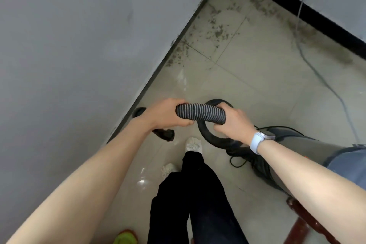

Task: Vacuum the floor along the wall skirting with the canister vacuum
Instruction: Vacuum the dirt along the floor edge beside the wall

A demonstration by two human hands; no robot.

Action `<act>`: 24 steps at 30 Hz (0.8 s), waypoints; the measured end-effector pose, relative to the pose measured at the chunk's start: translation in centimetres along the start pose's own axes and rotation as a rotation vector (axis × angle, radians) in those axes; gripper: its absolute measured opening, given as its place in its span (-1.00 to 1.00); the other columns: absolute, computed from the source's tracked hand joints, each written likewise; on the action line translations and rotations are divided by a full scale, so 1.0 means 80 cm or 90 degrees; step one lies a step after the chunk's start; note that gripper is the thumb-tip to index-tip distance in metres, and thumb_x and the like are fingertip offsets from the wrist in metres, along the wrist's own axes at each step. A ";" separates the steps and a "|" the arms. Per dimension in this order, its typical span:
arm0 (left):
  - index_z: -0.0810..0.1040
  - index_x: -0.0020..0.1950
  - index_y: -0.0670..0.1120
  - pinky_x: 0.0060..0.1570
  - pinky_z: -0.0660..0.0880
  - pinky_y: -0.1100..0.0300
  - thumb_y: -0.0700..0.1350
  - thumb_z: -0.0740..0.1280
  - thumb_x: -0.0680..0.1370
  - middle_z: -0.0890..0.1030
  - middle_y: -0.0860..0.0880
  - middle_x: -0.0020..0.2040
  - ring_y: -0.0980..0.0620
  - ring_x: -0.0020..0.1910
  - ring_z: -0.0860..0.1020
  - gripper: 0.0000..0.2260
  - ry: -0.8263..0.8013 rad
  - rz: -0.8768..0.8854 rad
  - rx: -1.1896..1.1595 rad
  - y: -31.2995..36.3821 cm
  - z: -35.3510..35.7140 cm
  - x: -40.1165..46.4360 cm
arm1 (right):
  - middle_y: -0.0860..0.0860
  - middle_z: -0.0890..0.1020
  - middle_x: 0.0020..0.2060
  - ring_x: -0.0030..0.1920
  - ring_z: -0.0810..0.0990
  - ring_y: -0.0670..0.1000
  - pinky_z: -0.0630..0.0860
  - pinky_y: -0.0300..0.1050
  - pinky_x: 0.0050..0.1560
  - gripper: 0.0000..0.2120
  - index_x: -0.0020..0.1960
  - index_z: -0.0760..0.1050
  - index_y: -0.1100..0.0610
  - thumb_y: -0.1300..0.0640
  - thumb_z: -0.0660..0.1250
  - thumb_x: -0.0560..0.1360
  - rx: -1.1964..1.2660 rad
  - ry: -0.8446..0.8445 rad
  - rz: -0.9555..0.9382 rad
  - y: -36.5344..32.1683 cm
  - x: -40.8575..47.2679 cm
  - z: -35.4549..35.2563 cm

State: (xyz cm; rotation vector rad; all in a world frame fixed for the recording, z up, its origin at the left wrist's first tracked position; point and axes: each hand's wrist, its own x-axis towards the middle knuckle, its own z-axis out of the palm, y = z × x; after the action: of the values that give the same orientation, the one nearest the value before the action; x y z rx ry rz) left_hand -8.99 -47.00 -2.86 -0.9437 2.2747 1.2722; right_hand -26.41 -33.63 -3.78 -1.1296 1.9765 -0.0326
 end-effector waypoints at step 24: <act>0.44 0.30 -0.18 0.45 0.15 0.00 -0.22 0.40 0.47 0.47 -0.12 0.31 -0.14 0.37 0.35 -0.59 -0.035 0.385 0.114 0.070 -0.002 0.236 | 0.12 0.59 -0.29 -0.26 0.61 0.10 0.59 -0.07 -0.21 -0.79 -0.10 0.42 0.21 0.09 0.35 0.42 0.821 -0.378 0.186 0.076 0.054 -0.101</act>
State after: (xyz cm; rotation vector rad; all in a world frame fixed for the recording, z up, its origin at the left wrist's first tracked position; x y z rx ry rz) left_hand -26.27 -52.13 -10.69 -0.1472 2.6752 1.2525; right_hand -37.13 -36.00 -3.79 0.0246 1.1370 -0.6367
